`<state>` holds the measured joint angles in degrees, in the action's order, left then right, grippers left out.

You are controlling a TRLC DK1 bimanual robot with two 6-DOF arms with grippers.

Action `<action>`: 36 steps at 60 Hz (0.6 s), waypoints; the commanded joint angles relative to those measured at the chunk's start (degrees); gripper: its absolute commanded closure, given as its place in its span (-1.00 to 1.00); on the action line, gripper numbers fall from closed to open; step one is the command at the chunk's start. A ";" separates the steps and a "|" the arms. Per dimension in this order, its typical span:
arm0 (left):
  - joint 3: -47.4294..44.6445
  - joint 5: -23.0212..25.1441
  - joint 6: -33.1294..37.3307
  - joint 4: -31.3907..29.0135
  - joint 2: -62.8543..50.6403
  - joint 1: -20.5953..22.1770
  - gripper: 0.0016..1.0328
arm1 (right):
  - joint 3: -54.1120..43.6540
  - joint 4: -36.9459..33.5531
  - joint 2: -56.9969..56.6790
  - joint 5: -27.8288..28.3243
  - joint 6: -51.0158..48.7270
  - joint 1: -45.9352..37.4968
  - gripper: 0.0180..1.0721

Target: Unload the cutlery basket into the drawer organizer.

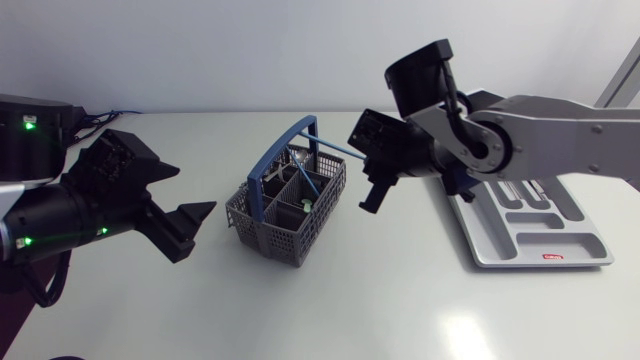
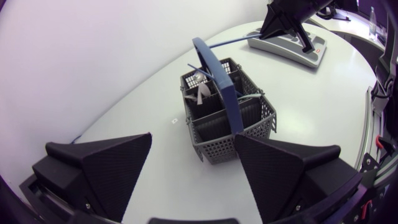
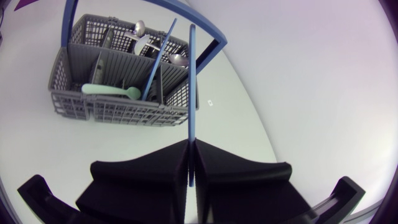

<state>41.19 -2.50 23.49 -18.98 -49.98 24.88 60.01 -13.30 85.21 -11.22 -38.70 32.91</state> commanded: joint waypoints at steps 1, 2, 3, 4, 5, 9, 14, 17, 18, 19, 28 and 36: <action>2.67 -0.93 4.82 0.79 -0.21 2.89 -0.82 | -5.08 -1.03 -3.73 -0.29 -1.56 -0.39 0.89; 2.67 -1.01 5.08 0.79 -0.21 3.15 -0.81 | -5.43 -1.11 -4.17 -0.29 -1.64 -0.39 0.89; 2.84 -2.07 6.31 1.40 -0.65 4.47 -0.81 | -6.48 -1.38 -5.40 -0.38 -1.73 -0.39 0.89; 3.02 -3.47 7.45 1.76 -1.09 5.70 -0.81 | -7.19 -1.55 -6.28 -0.38 -1.73 -0.30 0.88; 3.20 -4.00 8.16 1.84 -1.44 6.49 -0.81 | -7.80 -1.73 -7.07 -0.38 -1.73 -0.12 0.88; 3.81 -5.58 11.23 2.64 -2.67 10.10 -0.80 | -10.26 -2.78 -10.94 -0.47 -2.00 0.49 0.88; 4.07 -7.69 15.63 6.06 -4.87 14.32 -0.79 | -12.46 -4.89 -15.25 -0.47 -1.91 2.07 0.88; 4.25 -9.98 18.17 7.47 -6.45 17.48 -0.77 | -14.39 -6.21 -18.68 -0.55 -2.00 3.66 0.88; 4.34 -10.68 18.97 7.64 -7.15 18.36 -0.77 | -14.83 -6.65 -19.29 -0.64 -2.00 4.01 0.88; 4.34 -10.94 19.32 7.73 -7.42 18.62 -0.77 | -15.01 -7.44 -19.99 -0.73 -2.00 4.62 0.88; 5.22 -12.97 24.42 8.52 -11.02 23.10 -0.77 | -17.38 -10.87 -25.09 -1.87 -2.08 8.75 0.88; 5.04 -14.37 30.22 8.70 -14.01 26.27 -0.77 | -17.64 -13.86 -27.38 -2.22 -2.26 11.39 0.88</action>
<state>44.64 -15.68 48.99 -10.76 -62.19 49.69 43.86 -25.71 59.16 -12.56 -39.55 42.81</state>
